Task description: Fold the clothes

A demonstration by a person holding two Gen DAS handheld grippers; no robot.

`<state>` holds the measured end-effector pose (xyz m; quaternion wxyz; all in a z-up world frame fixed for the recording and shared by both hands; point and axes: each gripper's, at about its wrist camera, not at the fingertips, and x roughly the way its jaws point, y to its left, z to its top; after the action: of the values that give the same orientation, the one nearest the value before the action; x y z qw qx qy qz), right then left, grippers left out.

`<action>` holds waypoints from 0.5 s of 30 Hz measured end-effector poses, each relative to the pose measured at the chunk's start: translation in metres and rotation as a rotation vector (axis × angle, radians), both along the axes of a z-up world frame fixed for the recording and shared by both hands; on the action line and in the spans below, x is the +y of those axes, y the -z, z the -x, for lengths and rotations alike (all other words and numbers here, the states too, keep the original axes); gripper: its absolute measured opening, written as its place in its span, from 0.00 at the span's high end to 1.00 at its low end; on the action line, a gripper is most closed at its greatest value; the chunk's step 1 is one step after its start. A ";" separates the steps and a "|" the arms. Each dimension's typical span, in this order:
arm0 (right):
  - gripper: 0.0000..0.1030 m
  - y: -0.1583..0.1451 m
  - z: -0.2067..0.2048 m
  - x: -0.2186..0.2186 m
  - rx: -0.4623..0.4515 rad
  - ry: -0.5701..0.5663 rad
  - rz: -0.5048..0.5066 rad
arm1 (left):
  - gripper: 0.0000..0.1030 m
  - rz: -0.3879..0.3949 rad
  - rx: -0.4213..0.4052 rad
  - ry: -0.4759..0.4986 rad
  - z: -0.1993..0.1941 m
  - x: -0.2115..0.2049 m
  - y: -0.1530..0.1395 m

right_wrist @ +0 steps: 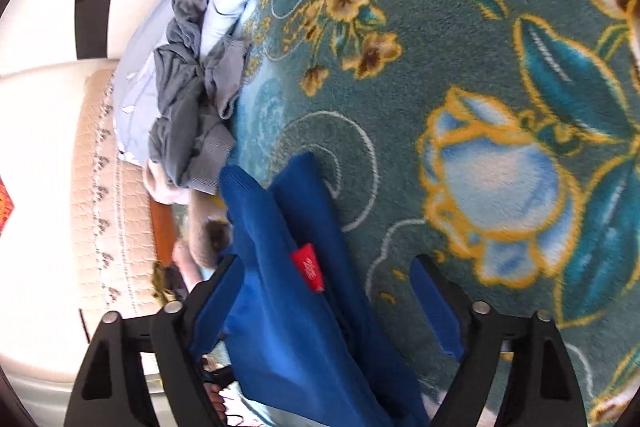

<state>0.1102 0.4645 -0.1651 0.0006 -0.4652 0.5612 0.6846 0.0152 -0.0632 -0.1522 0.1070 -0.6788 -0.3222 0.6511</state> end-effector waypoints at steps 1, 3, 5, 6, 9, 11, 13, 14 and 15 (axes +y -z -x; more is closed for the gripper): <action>0.12 0.002 0.003 -0.001 0.004 -0.009 0.008 | 0.23 0.011 0.006 0.018 -0.001 0.002 -0.001; 0.12 0.003 0.012 -0.007 -0.004 -0.054 0.000 | 0.22 0.028 0.014 0.045 -0.002 0.006 -0.002; 0.12 0.002 0.022 -0.018 -0.012 -0.142 -0.013 | 0.22 0.032 0.015 0.053 -0.004 0.007 -0.002; 0.12 0.001 0.026 -0.024 -0.016 -0.186 -0.020 | 0.21 0.023 0.014 0.053 -0.005 0.008 -0.002; 0.11 0.000 0.035 -0.040 -0.019 -0.270 -0.030 | 0.21 -0.067 -0.012 0.039 -0.009 0.008 0.001; 0.11 0.002 0.033 -0.045 -0.019 -0.257 -0.015 | 0.21 -0.097 -0.024 0.026 -0.012 0.006 0.004; 0.12 0.005 0.028 -0.041 -0.008 -0.200 0.018 | 0.21 -0.129 -0.045 -0.020 -0.015 0.000 0.007; 0.13 0.009 0.024 -0.038 -0.008 -0.161 0.036 | 0.21 -0.146 -0.058 -0.046 -0.016 -0.004 0.009; 0.14 0.012 0.020 -0.035 -0.008 -0.123 0.053 | 0.22 -0.160 -0.069 -0.067 -0.017 -0.007 0.011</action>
<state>0.0905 0.4290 -0.1767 -0.0518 -0.5014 0.5494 0.6664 0.0322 -0.0698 -0.1629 0.1280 -0.6790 -0.3992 0.6027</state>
